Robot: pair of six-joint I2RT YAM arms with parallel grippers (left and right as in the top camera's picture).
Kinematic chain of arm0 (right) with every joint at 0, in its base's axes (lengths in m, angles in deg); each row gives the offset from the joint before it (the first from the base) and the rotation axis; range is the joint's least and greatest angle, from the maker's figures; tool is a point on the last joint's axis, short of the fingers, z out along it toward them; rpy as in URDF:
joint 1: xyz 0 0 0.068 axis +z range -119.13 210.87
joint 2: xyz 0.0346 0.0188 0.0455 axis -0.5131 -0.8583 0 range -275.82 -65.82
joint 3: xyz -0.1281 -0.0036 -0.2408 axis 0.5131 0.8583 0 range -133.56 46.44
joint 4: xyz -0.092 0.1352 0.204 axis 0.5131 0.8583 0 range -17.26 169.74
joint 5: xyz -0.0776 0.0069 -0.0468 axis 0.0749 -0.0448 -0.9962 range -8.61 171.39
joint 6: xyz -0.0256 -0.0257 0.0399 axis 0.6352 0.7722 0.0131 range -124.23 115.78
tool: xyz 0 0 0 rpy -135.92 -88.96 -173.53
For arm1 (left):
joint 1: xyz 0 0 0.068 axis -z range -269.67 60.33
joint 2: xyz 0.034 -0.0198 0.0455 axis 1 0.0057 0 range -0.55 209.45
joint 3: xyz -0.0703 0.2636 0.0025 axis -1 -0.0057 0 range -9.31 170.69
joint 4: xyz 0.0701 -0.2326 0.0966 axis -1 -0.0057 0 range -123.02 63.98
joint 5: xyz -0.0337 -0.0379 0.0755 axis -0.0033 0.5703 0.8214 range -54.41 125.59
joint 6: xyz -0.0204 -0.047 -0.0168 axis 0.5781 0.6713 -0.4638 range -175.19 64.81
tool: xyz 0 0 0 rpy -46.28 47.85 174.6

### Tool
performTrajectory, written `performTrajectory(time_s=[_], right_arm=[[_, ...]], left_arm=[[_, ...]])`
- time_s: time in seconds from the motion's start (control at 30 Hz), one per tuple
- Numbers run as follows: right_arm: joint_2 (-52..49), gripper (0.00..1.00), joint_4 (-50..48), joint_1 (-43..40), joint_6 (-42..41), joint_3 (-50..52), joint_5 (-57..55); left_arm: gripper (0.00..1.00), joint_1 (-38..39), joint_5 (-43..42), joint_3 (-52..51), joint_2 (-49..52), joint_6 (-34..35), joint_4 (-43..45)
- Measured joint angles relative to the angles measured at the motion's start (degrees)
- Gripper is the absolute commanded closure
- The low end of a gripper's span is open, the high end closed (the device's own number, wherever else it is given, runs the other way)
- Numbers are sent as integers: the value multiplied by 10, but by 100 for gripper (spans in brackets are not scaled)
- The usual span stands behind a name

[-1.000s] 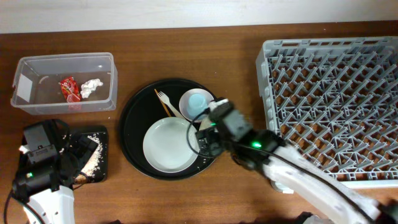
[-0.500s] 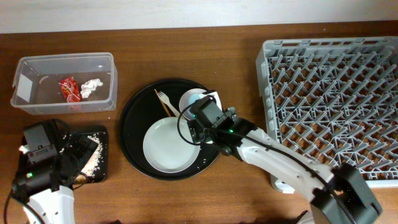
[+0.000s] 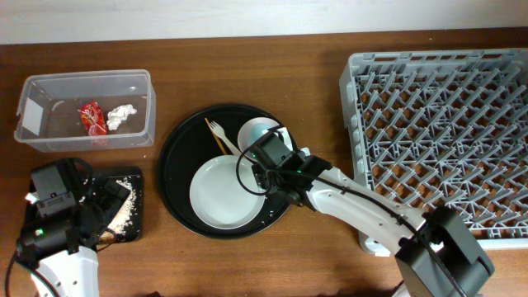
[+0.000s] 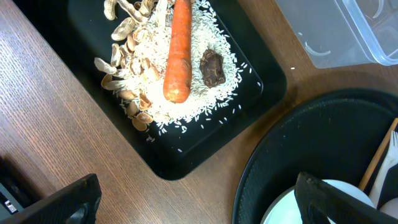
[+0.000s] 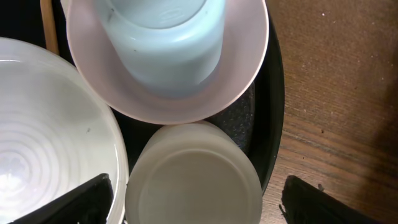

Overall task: Sort waste into correct bins and load items into the dishwasher rack
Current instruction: 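Reach the right gripper left to the white cup on the round tray, then grasp the white cup with the right gripper and lift it toward the rack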

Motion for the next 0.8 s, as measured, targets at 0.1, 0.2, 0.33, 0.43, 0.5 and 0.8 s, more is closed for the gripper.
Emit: performTrajectory(time_s=[0.1, 0.2, 0.33, 0.43, 0.5, 0.8], right_arm=[[0, 19, 0, 0, 1, 0, 0], [-1, 22, 0, 0, 0, 0, 0], [-2, 28, 0, 0, 0, 0, 8], [-2, 34, 3, 0, 1, 0, 12], [-2, 34, 4, 0, 0, 0, 13], [1, 46, 43, 0, -1, -17, 15]], left_arm=[[1, 0, 0, 0, 0, 0, 0], [1, 0, 0, 0, 0, 0, 0], [1, 0, 0, 0, 0, 0, 0], [1, 0, 0, 0, 0, 0, 0], [1, 0, 0, 0, 0, 0, 0], [1, 0, 0, 0, 0, 0, 0]])
